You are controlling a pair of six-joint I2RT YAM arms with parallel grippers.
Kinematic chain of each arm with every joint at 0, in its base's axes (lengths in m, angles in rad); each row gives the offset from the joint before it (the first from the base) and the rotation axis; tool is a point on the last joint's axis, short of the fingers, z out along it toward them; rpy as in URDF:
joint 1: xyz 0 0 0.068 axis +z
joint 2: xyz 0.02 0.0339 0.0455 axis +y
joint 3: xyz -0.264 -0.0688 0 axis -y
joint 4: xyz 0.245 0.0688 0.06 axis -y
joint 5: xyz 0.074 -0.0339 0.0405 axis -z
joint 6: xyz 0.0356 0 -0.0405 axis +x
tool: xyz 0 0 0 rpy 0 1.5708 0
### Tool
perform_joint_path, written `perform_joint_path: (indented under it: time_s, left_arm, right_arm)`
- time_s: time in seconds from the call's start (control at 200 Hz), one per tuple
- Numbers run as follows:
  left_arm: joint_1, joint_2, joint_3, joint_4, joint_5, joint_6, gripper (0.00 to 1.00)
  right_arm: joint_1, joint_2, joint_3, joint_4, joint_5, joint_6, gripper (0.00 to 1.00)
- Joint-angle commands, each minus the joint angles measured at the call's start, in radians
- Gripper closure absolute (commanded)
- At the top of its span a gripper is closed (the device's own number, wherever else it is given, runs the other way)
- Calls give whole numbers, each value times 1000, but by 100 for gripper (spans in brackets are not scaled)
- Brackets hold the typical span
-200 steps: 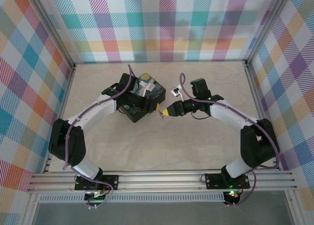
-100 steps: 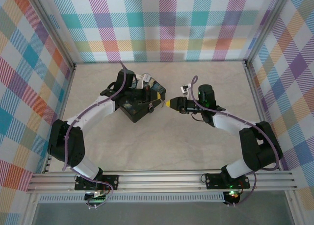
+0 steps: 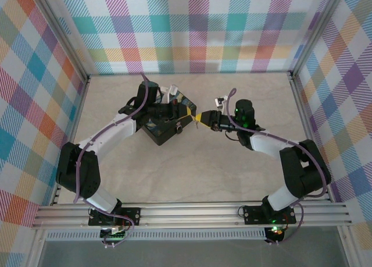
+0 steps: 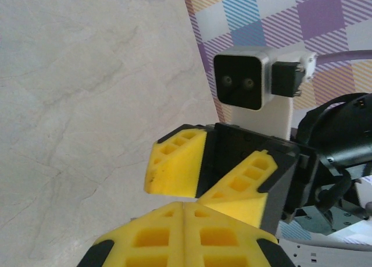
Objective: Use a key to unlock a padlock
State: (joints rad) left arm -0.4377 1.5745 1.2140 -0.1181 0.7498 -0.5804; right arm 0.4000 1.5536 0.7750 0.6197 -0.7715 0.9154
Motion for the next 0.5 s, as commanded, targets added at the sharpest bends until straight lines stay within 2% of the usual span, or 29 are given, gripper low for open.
perform_joint_path:
  time_s: [0.0, 0.285, 0.495]
  left_arm:
    - [7, -34, -11, 50, 21, -22, 100]
    - [7, -35, -19, 67, 28, -29, 100]
    - [7, -40, -23, 68, 24, -29, 100]
  right_arm:
    - [17, 10, 17, 95, -34, 30, 55]
    - [28, 24, -1, 211, -42, 110, 64]
    - [28, 58, -8, 321, -61, 187, 77]
